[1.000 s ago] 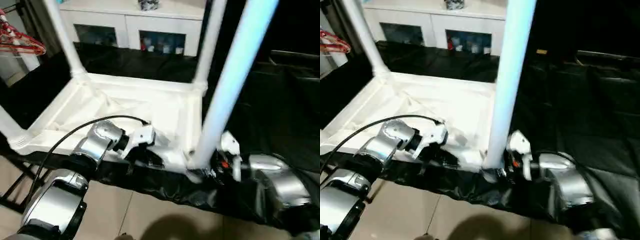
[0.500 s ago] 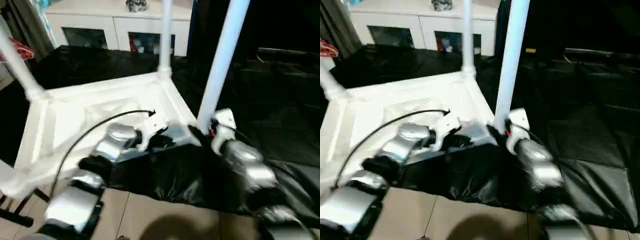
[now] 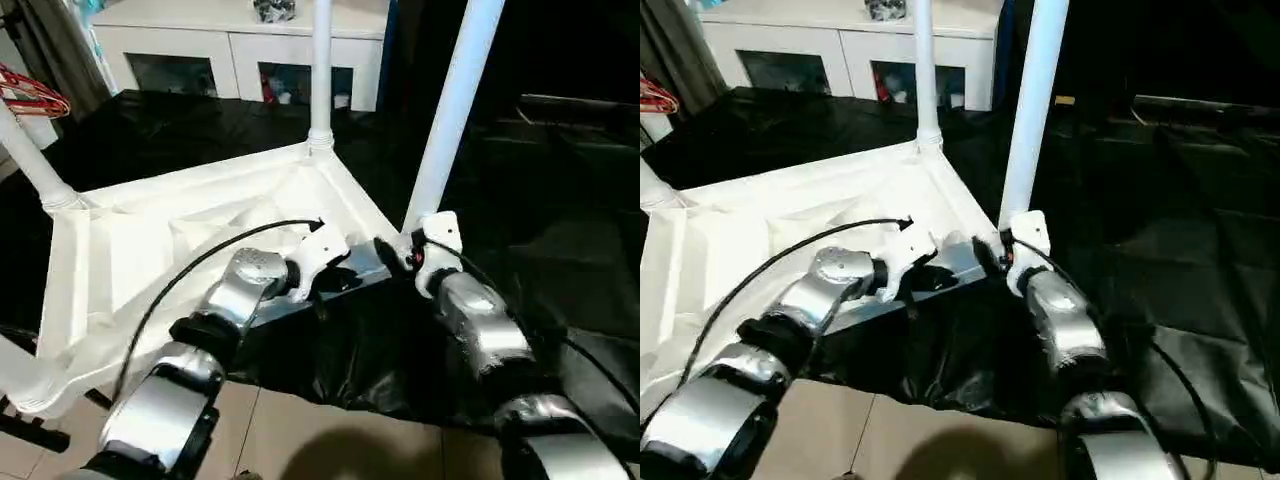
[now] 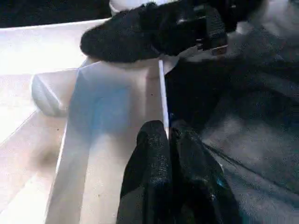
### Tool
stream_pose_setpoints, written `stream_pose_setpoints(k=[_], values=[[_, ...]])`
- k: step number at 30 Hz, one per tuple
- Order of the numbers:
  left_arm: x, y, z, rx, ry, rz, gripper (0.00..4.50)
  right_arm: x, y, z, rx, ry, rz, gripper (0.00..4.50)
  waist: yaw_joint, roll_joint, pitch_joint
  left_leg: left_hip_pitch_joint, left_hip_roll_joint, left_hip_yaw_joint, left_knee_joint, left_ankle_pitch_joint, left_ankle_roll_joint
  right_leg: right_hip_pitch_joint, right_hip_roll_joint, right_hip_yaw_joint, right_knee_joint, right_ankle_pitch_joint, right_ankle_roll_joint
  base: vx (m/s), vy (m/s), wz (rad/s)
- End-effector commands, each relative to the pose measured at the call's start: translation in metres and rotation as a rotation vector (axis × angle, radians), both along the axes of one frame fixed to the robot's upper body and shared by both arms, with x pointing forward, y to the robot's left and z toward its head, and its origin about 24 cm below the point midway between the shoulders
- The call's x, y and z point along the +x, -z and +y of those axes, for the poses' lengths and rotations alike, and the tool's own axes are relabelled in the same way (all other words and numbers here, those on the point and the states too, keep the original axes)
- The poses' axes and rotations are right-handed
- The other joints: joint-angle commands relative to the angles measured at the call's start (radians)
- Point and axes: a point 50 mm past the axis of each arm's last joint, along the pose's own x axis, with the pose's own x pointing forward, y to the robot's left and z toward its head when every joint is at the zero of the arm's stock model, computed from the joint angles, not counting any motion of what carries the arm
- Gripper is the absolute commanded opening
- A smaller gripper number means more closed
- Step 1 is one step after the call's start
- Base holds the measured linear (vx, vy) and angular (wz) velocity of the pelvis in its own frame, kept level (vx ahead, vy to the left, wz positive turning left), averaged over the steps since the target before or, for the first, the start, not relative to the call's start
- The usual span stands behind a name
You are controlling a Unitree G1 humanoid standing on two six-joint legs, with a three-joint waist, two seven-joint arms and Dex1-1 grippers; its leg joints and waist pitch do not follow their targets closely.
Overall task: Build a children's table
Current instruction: Rotate leg to tighten
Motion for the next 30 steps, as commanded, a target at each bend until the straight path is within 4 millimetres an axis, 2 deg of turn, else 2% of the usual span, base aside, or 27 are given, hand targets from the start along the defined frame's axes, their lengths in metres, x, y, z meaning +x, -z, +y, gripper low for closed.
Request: stream_pose_setpoints(k=[1,6,8,10,13,18,19,20,22,24,25,30], values=[[-0.009,-0.006,-0.017,-0.03,0.16,-0.022,0.0,-0.014,0.018,0.017,-0.016,-0.149,0.094,3.97,0.004,-0.008,-0.058,-0.01,-0.001,0.009,-0.059,-0.228,0.071,0.061,-0.037,0.03,-0.066,-0.169,-0.216,0.0,0.0,0.0],[-0.011,-0.008,0.001,-0.004,0.254,0.012,0.0,-0.035,0.006,0.007,0.009,-0.463,0.063,3.97,0.015,-0.008,-0.055,-0.007,0.005,0.012,-0.059,-0.239,0.089,0.061,-0.039,0.03,-0.068,-0.191,-0.226,0.0,0.0,0.0],[-0.012,-0.009,0.005,0.003,0.269,0.016,0.0,-0.04,0.003,0.004,0.01,-0.532,0.062,3.97,0.019,-0.009,-0.053,-0.006,0.006,0.014,-0.06,-0.257,0.088,0.059,-0.037,0.03,-0.072,-0.226,-0.22,0.0,0.0,0.0],[-0.012,-0.01,0.008,0.009,0.285,0.015,0.0,-0.045,0.002,0.002,0.01,-0.59,0.077,3.97,0.024,-0.009,-0.051,-0.004,0.008,0.012,-0.064,-0.28,0.074,0.057,-0.04,0.03,-0.075,-0.276,-0.208,0.0,0.0,0.0],[-0.012,-0.01,0.018,0.039,0.322,0.024,0.0,-0.06,-0.001,-0.002,-0.008,-0.753,0.099,3.97,0.032,-0.011,-0.053,-0.004,0.009,0.011,-0.063,-0.271,0.07,0.056,-0.041,0.032,-0.076,-0.283,-0.198,0.0,0.0,0.0],[-0.013,-0.013,0.026,0.055,0.365,0.05,0.0,-0.071,-0.004,-0.006,-0.02,-0.858,0.134,3.97,0.043,-0.011,-0.054,-0.006,0.01,0.011,-0.061,-0.241,0.072,0.057,-0.04,0.032,-0.069,-0.236,-0.208,0.0,0.0,0.0],[-0.013,-0.014,0.028,0.06,0.375,0.055,0.0,-0.072,-0.004,-0.006,-0.022,-0.875,0.141,3.97,0.042,-0.015,-0.055,-0.005,0.01,0.012,-0.061,-0.24,0.071,0.056,-0.04,0.032,-0.069,-0.231,-0.212,0.0,0.0,0.0],[-0.013,-0.014,0.029,0.064,0.382,0.06,0.0,-0.073,-0.004,-0.007,-0.024,-0.885,0.145,3.97,0.043,-0.013,-0.054,-0.005,0.01,0.011,-0.061,-0.24,0.07,0.056,-0.041,0.032,-0.068,-0.234,-0.212,0.0,0.0,0.0],[-0.013,-0.014,0.031,0.074,0.396,0.062,0.0,-0.076,-0.005,-0.008,-0.016,-0.908,0.166,3.64,0.043,-0.012,-0.054,-0.005,0.009,0.012,-0.061,-0.241,0.07,0.057,-0.04,0.032,-0.07,-0.238,-0.211,0.0,0.0,0.0],[-0.014,-0.015,0.033,0.082,0.407,0.066,0.0,-0.077,-0.006,-0.009,-0.018,-0.92,0.172,3.64,0.044,-0.013,-0.054,-0.005,0.01,0.011,-0.061,-0.245,0.067,0.056,-0.041,0.032,-0.07,-0.252,-0.209,0.0,0.0,0.0],[-0.014,-0.015,0.034,0.085,0.41,0.067,0.0,-0.077,-0.006,-0.009,-0.019,-0.922,0.173,3.47,0.044,-0.01,-0.054,-0.005,0.01,0.011,-0.062,-0.249,0.063,0.055,-0.042,0.032,-0.071,-0.26,-0.207,0.0,0.0,0.0],[-0.015,-0.014,0.036,0.094,0.429,0.08,0.0,-0.08,-0.007,-0.01,-0.018,-0.934,0.187,3.04,0.046,-0.012,-0.056,-0.005,0.01,0.011,-0.06,-0.231,0.06,0.057,-0.041,0.032,-0.067,-0.233,-0.209,0.0,0.0,0.0]])
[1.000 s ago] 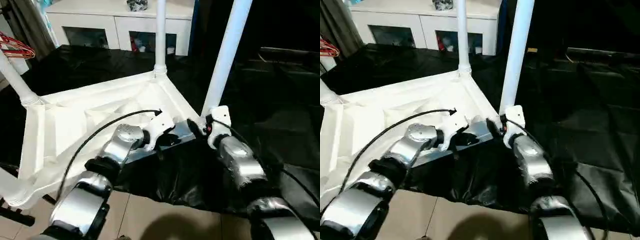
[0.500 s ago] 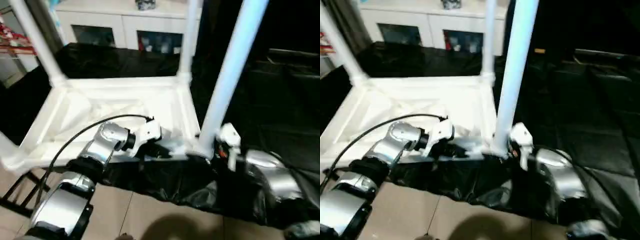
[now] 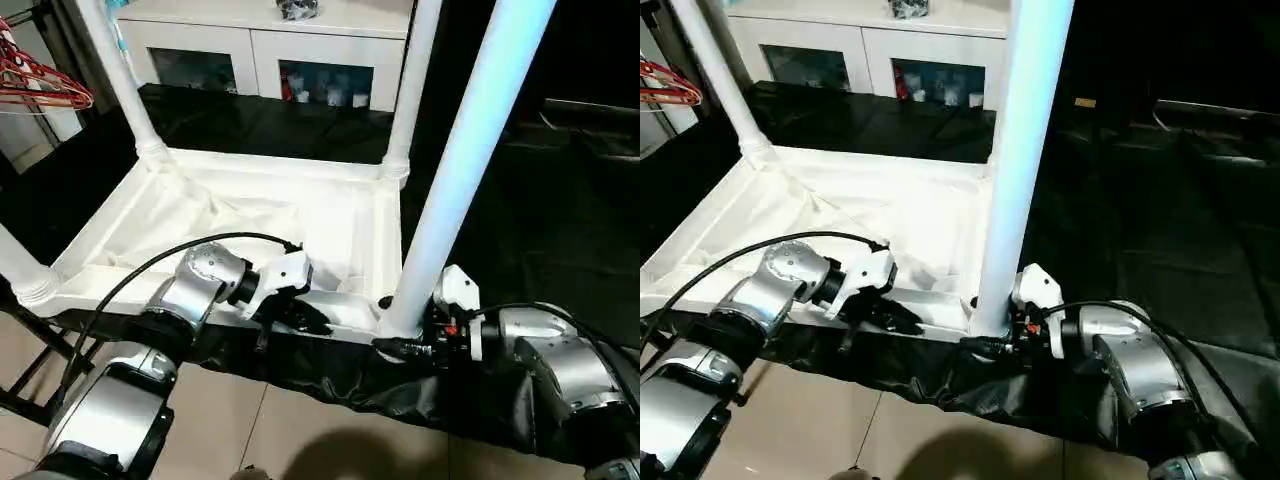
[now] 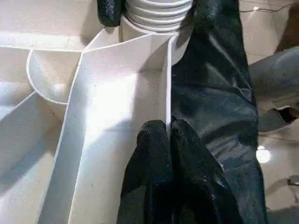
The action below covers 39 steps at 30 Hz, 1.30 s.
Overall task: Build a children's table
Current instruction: Rotate leg to tighten
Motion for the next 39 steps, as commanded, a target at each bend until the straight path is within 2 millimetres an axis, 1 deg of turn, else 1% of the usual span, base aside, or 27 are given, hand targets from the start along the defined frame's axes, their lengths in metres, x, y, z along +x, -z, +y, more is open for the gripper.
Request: stream_pose_setpoints(k=[1,7,9,10,11,12,13,14,15,16,18,19,20,21,22,24,25,26,27,28,29,30,31,33,36,37,39], values=[[0.004,-0.007,-0.008,-0.003,0.013,-0.036,0.0,-0.013,0.007,0.016,0.01,-0.121,0.057,2.93,-0.002,-0.012,-0.057,-0.005,0.004,0.01,-0.06,-0.227,0.061,0.057,-0.04,0.032,-0.066,-0.225,-0.21,0.0,0.0,0.0],[0.004,-0.007,-0.01,-0.019,0.003,-0.034,0.0,-0.014,0.01,0.017,0.009,-0.11,0.058,2.78,0.001,-0.012,-0.058,-0.004,0.004,0.01,-0.059,-0.222,0.06,0.057,-0.042,0.032,-0.066,-0.232,-0.208,0.0,0.0,0.0],[0.005,-0.007,-0.013,-0.035,-0.023,-0.047,0.0,-0.011,0.011,0.019,0.014,-0.068,0.051,2.77,0.001,-0.012,-0.058,-0.005,0.004,0.01,-0.059,-0.222,0.06,0.057,-0.041,0.032,-0.066,-0.23,-0.208,0.0,0.0,0.0],[0.006,-0.007,-0.015,-0.044,-0.04,-0.054,0.0,-0.009,0.013,0.02,0.016,-0.034,0.042,2.77,0.001,-0.014,-0.057,-0.004,0.004,0.01,-0.059,-0.223,0.058,0.057,-0.041,0.032,-0.067,-0.236,-0.206,0.0,0.0,0.0],[0.007,-0.007,-0.018,-0.052,-0.06,-0.06,0.0,-0.005,0.014,0.021,0.018,0.018,0.032,2.76,0.0,-0.013,-0.057,-0.004,0.004,0.01,-0.06,-0.224,0.055,0.055,-0.042,0.032,-0.066,-0.241,-0.205,0.0,0.0,0.0],[0.009,-0.007,-0.02,-0.056,-0.092,-0.072,0.0,-0.001,0.016,0.023,0.022,0.074,0.022,2.76,-0.003,-0.012,-0.055,-0.005,0.003,0.01,-0.061,-0.239,0.046,0.054,-0.042,0.032,-0.069,-0.271,-0.197,0.0,0.0,0.0],[0.011,-0.007,-0.022,-0.058,-0.113,-0.079,0.0,0.002,0.017,0.024,0.025,0.109,0.017,2.76,-0.006,-0.014,-0.052,-0.003,0.001,0.008,-0.064,-0.262,0.035,0.053,-0.044,0.03,-0.075,-0.326,-0.181,0.0,0.0,0.0],[0.012,-0.007,-0.025,-0.062,-0.142,-0.087,0.0,0.006,0.019,0.024,0.025,0.164,0.019,2.76,-0.007,-0.015,-0.05,-0.002,-0.001,0.008,-0.066,-0.272,0.033,0.053,-0.043,0.029,-0.079,-0.359,-0.17,0.0,0.0,0.0],[0.013,-0.007,-0.027,-0.064,-0.153,-0.089,0.0,0.007,0.019,0.025,0.026,0.184,0.02,2.75,-0.011,-0.014,-0.049,0.001,-0.001,0.008,-0.067,-0.288,0.028,0.048,-0.044,0.03,-0.084,-0.404,-0.158,0.0,0.0,0.0],[0.015,-0.006,-0.033,-0.078,-0.19,-0.1,0.0,0.015,0.024,0.026,0.013,0.287,0.013,2.75,-0.016,-0.014,-0.047,0.004,-0.002,0.006,-0.068,-0.302,0.021,0.045,-0.045,0.029,-0.09,-0.451,-0.144,0.0,0.0,0.0],[0.016,-0.004,-0.048,-0.097,-0.243,-0.11,0.0,0.027,0.031,0.029,-0.017,0.457,0.003,2.75,-0.023,-0.014,-0.046,0.003,-0.006,0.003,-0.069,-0.312,0.009,0.045,-0.046,0.026,-0.095,-0.506,-0.121,0.0,0.0,0.0],[0.016,-0.002,-0.054,-0.099,-0.267,-0.117,0.0,0.031,0.034,0.031,-0.03,0.521,0.003,2.75,-0.031,-0.015,-0.045,0.002,-0.007,0.001,-0.07,-0.316,0.004,0.043,-0.046,0.025,-0.099,-0.524,-0.111,0.0,0.0,0.0],[0.016,-0.002,-0.056,-0.099,-0.274,-0.119,0.0,0.032,0.035,0.031,-0.033,0.537,0.004,2.75,-0.036,-0.017,-0.045,0.003,-0.009,0.002,-0.069,-0.318,0.006,0.042,-0.044,0.024,-0.102,-0.532,-0.106,0.0,0.0,0.0],[0.017,0.001,-0.068,-0.103,-0.331,-0.132,0.0,0.04,0.04,0.035,-0.055,0.658,0.013,2.75,-0.04,-0.017,-0.047,0.002,-0.009,0.0,-0.068,-0.313,0.008,0.043,-0.045,0.026,-0.1,-0.521,-0.106,0.0,0.0,0.0],[0.017,0.001,-0.068,-0.103,-0.332,-0.132,0.0,0.04,0.04,0.035,-0.055,0.659,0.013,2.75,-0.043,-0.016,-0.047,0.002,-0.01,0.0,-0.069,-0.308,0.011,0.041,-0.043,0.026,-0.1,-0.514,-0.109,0.0,0.0,0.0],[0.017,0.003,-0.082,-0.109,-0.4,-0.149,0.0,0.048,0.043,0.041,-0.054,0.787,0.039,2.75,-0.047,-0.016,-0.05,0.005,-0.01,0.002,-0.066,-0.306,0.018,0.038,-0.042,0.028,-0.101,-0.487,-0.119,0.0,0.0,0.0],[0.018,0.004,-0.088,-0.11,-0.432,-0.163,0.0,0.052,0.044,0.046,-0.045,0.844,0.052,2.75,-0.05,-0.008,-0.049,0.004,-0.011,0.001,-0.068,-0.312,0.018,0.039,-0.041,0.028,-0.101,-0.474,-0.125,0.0,0.0,0.0],[0.018,0.004,-0.09,-0.109,-0.443,-0.17,0.0,0.053,0.044,0.049,-0.042,0.861,0.054,2.75,-0.051,-0.01,-0.05,0.002,-0.011,0.0,-0.068,-0.312,0.017,0.04,-0.04,0.028,-0.099,-0.465,-0.126,0.0,0.0,0.0],[0.018,0.004,-0.093,-0.108,-0.443,-0.178,0.0,0.055,0.043,0.053,-0.044,0.867,0.041,2.75,-0.051,-0.012,-0.052,0.001,-0.012,0.0,-0.068,-0.309,0.022,0.043,-0.039,0.027,-0.098,-0.449,-0.126,0.0,0.0,0.0],[0.017,0.004,-0.094,-0.108,-0.441,-0.186,0.0,0.056,0.043,0.057,-0.05,0.863,0.023,2.75,-0.051,-0.01,-0.053,0.0,-0.011,-0.001,-0.068,-0.305,0.027,0.043,-0.04,0.029,-0.096,-0.422,-0.133,0.0,0.0,0.0],[0.017,0.004,-0.094,-0.108,-0.44,-0.186,0.0,0.056,0.043,0.057,-0.05,0.863,0.023,2.75,-0.052,-0.01,-0.054,-0.003,-0.011,-0.001,-0.068,-0.302,0.029,0.045,-0.04,0.029,-0.094,-0.41,-0.136,0.0,0.0,0.0],[0.016,0.004,-0.095,-0.112,-0.421,-0.186,0.0,0.056,0.042,0.062,-0.043,0.848,0.015,3.3,-0.05,-0.011,-0.054,-0.004,-0.011,0.0,-0.069,-0.296,0.035,0.047,-0.039,0.029,-0.092,-0.389,-0.14,0.0,0.0,0.0],[0.016,0.003,-0.095,-0.114,-0.416,-0.184,0.0,0.056,0.042,0.063,-0.04,0.843,0.015,3.44,-0.05,-0.011,-0.054,-0.005,-0.011,0.0,-0.068,-0.292,0.039,0.048,-0.04,0.03,-0.09,-0.374,-0.146,0.0,0.0,0.0],[0.015,0.003,-0.093,-0.118,-0.401,-0.183,0.0,0.056,0.041,0.063,-0.015,0.827,0.025,3.47,-0.05,-0.011,-0.055,-0.005,-0.011,0.001,-0.068,-0.287,0.043,0.05,-0.039,0.03,-0.089,-0.356,-0.152,0.0,0.0,0.0],[0.016,0.003,-0.089,-0.117,-0.387,-0.189,0.0,0.057,0.04,0.062,-0.008,0.818,0.017,3.87,-0.051,-0.01,-0.053,-0.004,-0.01,0.001,-0.07,-0.305,0.044,0.049,-0.041,0.03,-0.091,-0.379,-0.152,0.0,0.0,0.0],[0.015,0.003,-0.085,-0.118,-0.365,-0.183,0.0,0.056,0.039,0.059,-0.012,0.788,-0.003,3.87,-0.051,-0.01,-0.053,-0.005,-0.01,0.0,-0.071,-0.308,0.044,0.049,-0.041,0.03,-0.092,-0.384,-0.15,0.0,0.0,0.0],[0.012,0.003,-0.078,-0.122,-0.315,-0.171,0.0,0.054,0.036,0.054,-0.012,0.729,-0.03,4.06,-0.051,-0.011,-0.054,-0.008,-0.009,-0.001,-0.071,-0.301,0.047,0.052,-0.041,0.031,-0.089,-0.369,-0.151,0.0,0.0,0.0]])
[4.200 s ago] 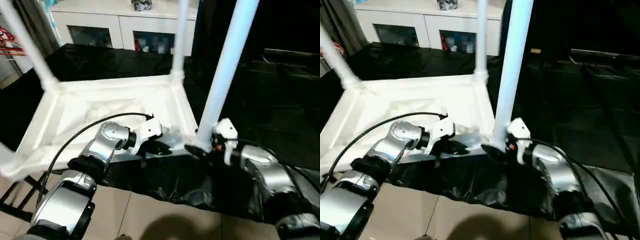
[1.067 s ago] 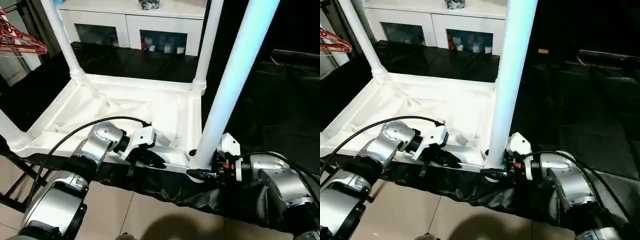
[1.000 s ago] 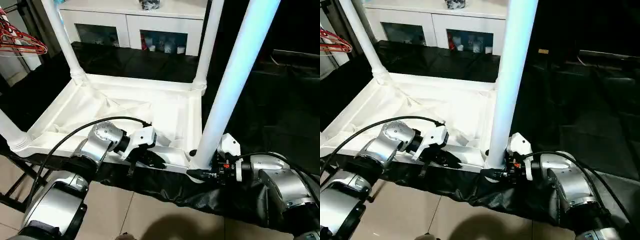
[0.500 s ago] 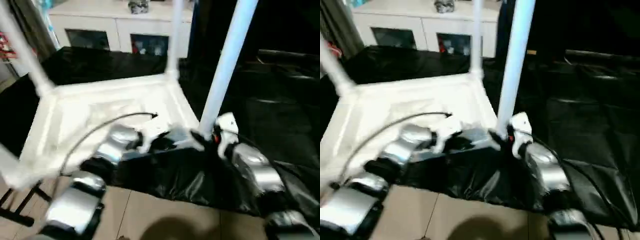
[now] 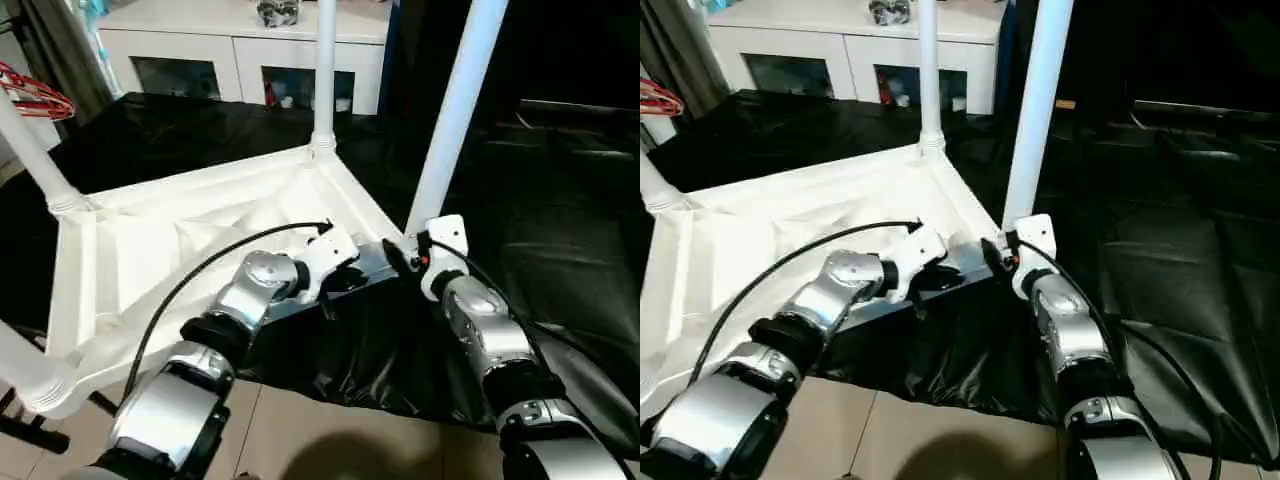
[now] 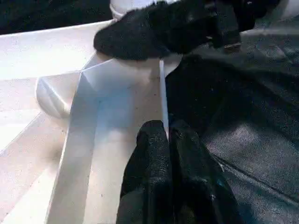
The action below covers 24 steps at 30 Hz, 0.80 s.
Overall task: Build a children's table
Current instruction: Rotate leg to tighten
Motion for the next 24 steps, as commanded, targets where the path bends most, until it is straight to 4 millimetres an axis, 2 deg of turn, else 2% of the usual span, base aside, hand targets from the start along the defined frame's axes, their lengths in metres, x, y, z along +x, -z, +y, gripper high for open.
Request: stream_pose_setpoints(k=[1,4,6,7,8,10,12,14,16,18,20,24], values=[[-0.009,-0.007,-0.022,-0.038,0.155,-0.023,0.0,-0.015,0.02,0.029,-0.002,-0.184,0.097,4.06,0.003,-0.008,-0.049,-0.01,0.001,0.004,-0.069,-0.297,0.049,0.05,-0.04,0.028,-0.088,-0.355,-0.155,0.0,0.0,0.0],[-0.013,-0.007,-0.009,-0.017,0.235,-0.007,0.0,-0.022,0.017,0.019,-0.015,-0.314,0.075,4.06,0.003,-0.007,-0.053,-0.012,0.005,0.006,-0.064,-0.255,0.068,0.054,-0.04,0.03,-0.076,-0.239,-0.199,0.0,0.0,0.0],[-0.013,-0.006,-0.008,-0.016,0.239,-0.005,0.0,-0.023,0.016,0.019,-0.013,-0.327,0.075,4.06,0.005,-0.005,-0.054,-0.01,0.006,0.01,-0.061,-0.241,0.076,0.054,-0.038,0.03,-0.071,-0.193,-0.219,0.0,0.0,0.0],[-0.014,-0.007,0.0,-0.007,0.274,0.01,0.0,-0.031,0.013,0.014,-0.02,-0.459,0.064,4.06,0.006,-0.003,-0.054,-0.011,0.006,0.009,-0.062,-0.236,0.075,0.057,-0.037,0.028,-0.069,-0.183,-0.224,0.0,0.0,0.0],[-0.014,-0.007,0.0,-0.007,0.274,0.01,0.0,-0.031,0.013,0.014,-0.02,-0.459,0.064,4.06,0.008,-0.005,-0.053,-0.01,0.006,0.01,-0.061,-0.24,0.08,0.059,-0.036,0.027,-0.071,-0.183,-0.223,0.0,0.0,0.0],[-0.014,-0.008,0.008,-0.002,0.307,0.025,0.0,-0.041,0.01,0.01,-0.016,-0.58,0.061,4.06,0.015,-0.005,-0.053,-0.011,0.009,0.011,-0.059,-0.234,0.091,0.06,-0.036,0.027,-0.068,-0.163,-0.23,0.0,0.0,0.0],[-0.014,-0.012,0.017,0.002,0.344,0.038,0.0,-0.052,0.003,0.006,0.021,-0.72,0.065,4.06,0.019,-0.006,-0.051,-0.009,0.01,0.013,-0.06,-0.246,0.097,0.06,-0.036,0.027,-0.07,-0.176,-0.234,0.0,0.0,0.0],[-0.014,-0.013,0.019,0.002,0.351,0.04,0.0,-0.054,0.002,0.005,0.023,-0.747,0.066,4.06,0.026,-0.005,-0.052,-0.008,0.013,0.013,-0.061,-0.253,0.099,0.059,-0.039,0.029,-0.07,-0.193,-0.232,0.0,0.0,0.0],[-0.013,-0.016,0.028,0.022,0.384,0.055,0.0,-0.066,-0.003,-0.001,0.002,-0.883,0.095,4.06,0.031,-0.006,-0.049,-0.005,0.015,0.014,-0.063,-0.267,0.084,0.057,-0.038,0.028,-0.073,-0.233,-0.226,0.0,0.0,0.0],[-0.013,-0.018,0.033,0.034,0.403,0.063,0.0,-0.071,-0.004,-0.004,-0.013,-0.935,0.115,4.06,0.036,-0.005,-0.049,-0.005,0.016,0.013,-0.064,-0.269,0.08,0.056,-0.04,0.029,-0.074,-0.249,-0.219,0.0,0.0,0.0],[-0.013,-0.019,0.035,0.042,0.412,0.066,0.0,-0.073,-0.004,-0.006,-0.014,-0.959,0.13,4.06,0.041,-0.006,-0.05,-0.003,0.016,0.014,-0.063,-0.262,0.075,0.054,-0.041,0.03,-0.073,-0.243,-0.216,0.0,0.0,0.0],[-0.013,-0.021,0.042,0.061,0.443,0.08,0.0,-0.079,-0.007,-0.009,0.002,-1.02,0.173,3.72,0.049,-0.006,-0.053,-0.005,0.016,0.013,-0.061,-0.237,0.072,0.057,-0.04,0.03,-0.067,-0.206,-0.224,0.0,0.0,0.0]])
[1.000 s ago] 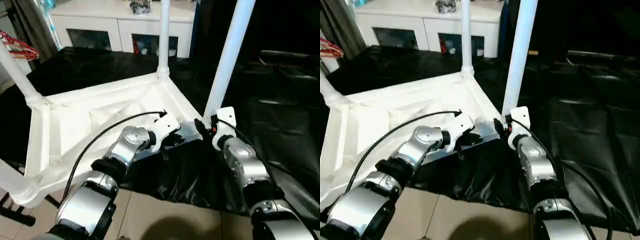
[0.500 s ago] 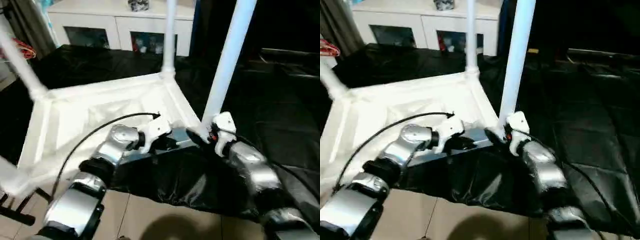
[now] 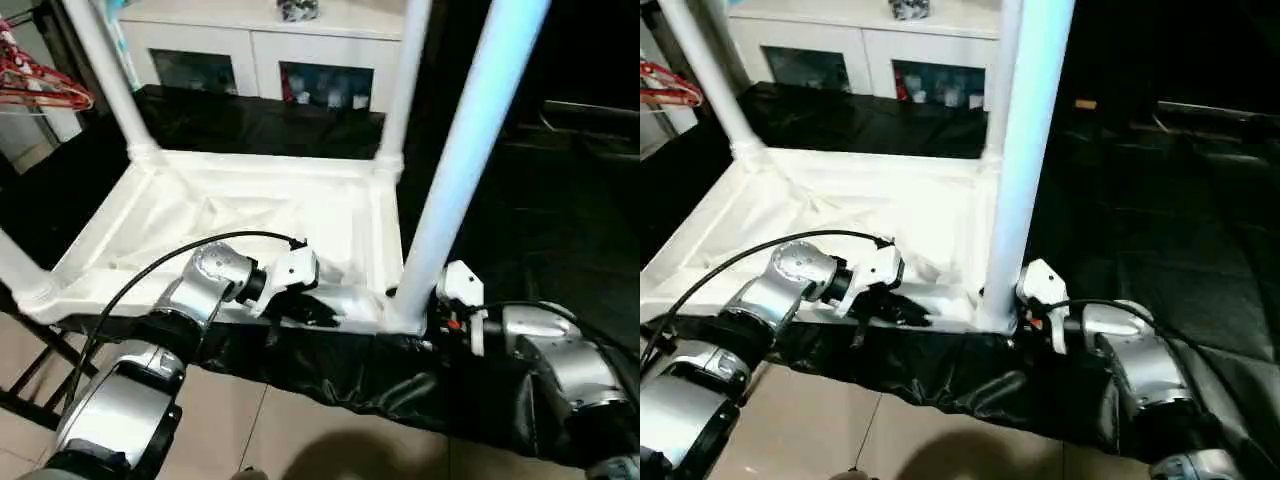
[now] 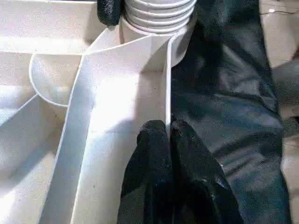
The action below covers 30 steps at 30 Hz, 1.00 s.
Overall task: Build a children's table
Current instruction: Rotate leg to tighten
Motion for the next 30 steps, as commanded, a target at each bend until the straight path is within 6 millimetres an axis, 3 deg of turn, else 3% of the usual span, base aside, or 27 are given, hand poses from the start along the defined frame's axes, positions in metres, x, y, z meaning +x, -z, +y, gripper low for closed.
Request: stream_pose_setpoints(k=[1,4,14,17,19,22,26,30], values=[[0.005,-0.012,-0.006,-0.007,0.029,-0.042,0.0,-0.015,0.008,0.019,0.016,-0.153,0.08,3.69,0.0,-0.005,-0.054,-0.003,0.007,0.009,-0.059,-0.233,0.072,0.056,-0.04,0.032,-0.064,-0.196,-0.224,0.0,0.0,0.0],[0.005,-0.012,-0.004,-0.004,0.036,-0.038,0.0,-0.017,0.007,0.02,0.02,-0.16,0.088,3.43,0.002,-0.004,-0.056,-0.002,0.008,0.009,-0.057,-0.224,0.067,0.057,-0.04,0.031,-0.059,-0.153,-0.238,0.0,0.0,0.0],[0.005,-0.01,-0.008,-0.019,0.012,-0.039,0.0,-0.019,0.01,0.027,0.023,-0.123,0.085,2.73,0.005,-0.003,-0.056,-0.002,0.006,0.008,-0.058,-0.233,0.053,0.059,-0.041,0.03,-0.061,-0.177,-0.228,0.0,0.0,0.0],[0.011,-0.011,-0.015,-0.049,-0.074,-0.076,0.0,-0.007,0.014,0.03,0.038,0.028,0.064,2.71,0.003,-0.001,-0.053,-0.002,0.005,0.008,-0.061,-0.252,0.041,0.056,-0.042,0.03,-0.066,-0.221,-0.216,0.0,0.0,0.0],[0.015,-0.011,-0.025,-0.074,-0.163,-0.092,0.0,0.006,0.021,0.035,0.034,0.199,0.046,2.69,-0.006,-0.004,-0.049,0.001,0.001,0.006,-0.066,-0.291,0.019,0.054,-0.044,0.027,-0.077,-0.338,-0.183,0.0,0.0,0.0],[0.018,-0.009,-0.034,-0.084,-0.221,-0.113,0.0,0.014,0.027,0.039,0.014,0.321,0.044,2.69,-0.017,-0.001,-0.047,0.005,-0.003,0.002,-0.069,-0.31,0.006,0.047,-0.046,0.027,-0.091,-0.446,-0.14,0.0,0.0,0.0],[0.018,-0.004,-0.046,-0.07,-0.26,-0.123,0.0,0.025,0.036,0.043,-0.038,0.508,0.016,2.68,-0.032,-0.005,-0.047,0.003,-0.006,0.001,-0.069,-0.315,0.009,0.044,-0.043,0.026,-0.096,-0.451,-0.131,0.0,0.0,0.0],[0.018,0.002,-0.064,-0.062,-0.362,-0.145,0.0,0.04,0.046,0.046,-0.095,0.765,0.012,2.68,-0.043,0.001,-0.049,0.001,-0.006,0.001,-0.069,-0.304,0.004,0.041,-0.041,0.027,-0.089,-0.413,-0.145,0.0,0.0,0.0]])
